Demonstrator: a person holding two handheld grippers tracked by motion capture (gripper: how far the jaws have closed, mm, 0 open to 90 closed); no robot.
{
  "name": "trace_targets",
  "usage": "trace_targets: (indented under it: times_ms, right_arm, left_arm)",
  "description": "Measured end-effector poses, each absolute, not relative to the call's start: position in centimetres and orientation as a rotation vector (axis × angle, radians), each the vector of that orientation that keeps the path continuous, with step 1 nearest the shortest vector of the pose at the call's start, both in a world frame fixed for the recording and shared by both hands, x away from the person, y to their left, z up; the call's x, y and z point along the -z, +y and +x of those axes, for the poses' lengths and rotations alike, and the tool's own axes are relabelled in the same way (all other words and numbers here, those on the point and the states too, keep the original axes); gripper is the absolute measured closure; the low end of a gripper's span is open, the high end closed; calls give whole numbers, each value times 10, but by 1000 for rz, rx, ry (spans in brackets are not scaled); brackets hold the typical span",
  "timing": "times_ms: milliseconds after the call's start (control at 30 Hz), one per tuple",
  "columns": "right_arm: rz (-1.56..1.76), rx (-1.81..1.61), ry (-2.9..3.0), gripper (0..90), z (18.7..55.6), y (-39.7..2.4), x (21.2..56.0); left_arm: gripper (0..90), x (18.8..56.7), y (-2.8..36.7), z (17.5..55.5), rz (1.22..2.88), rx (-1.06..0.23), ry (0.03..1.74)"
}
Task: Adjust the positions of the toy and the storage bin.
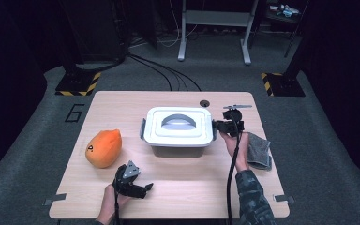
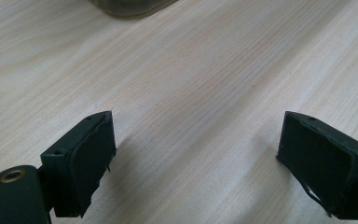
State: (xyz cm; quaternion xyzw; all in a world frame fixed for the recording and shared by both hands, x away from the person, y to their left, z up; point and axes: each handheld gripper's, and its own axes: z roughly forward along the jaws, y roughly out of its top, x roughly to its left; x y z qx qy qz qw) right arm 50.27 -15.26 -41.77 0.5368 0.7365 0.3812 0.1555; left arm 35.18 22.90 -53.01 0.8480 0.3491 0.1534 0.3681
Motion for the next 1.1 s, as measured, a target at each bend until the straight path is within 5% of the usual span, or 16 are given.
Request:
trace_targets:
  times_ms: [367,1100]
  right_arm:
    - [1392,-1137,2149,294,488,-162,392]
    - [1079,-1154,2437,525,504,-82,388]
  left_arm:
    - [108,530,229,352,2177,-397,896]
    - [108,530,229,352,2169,-392,901]
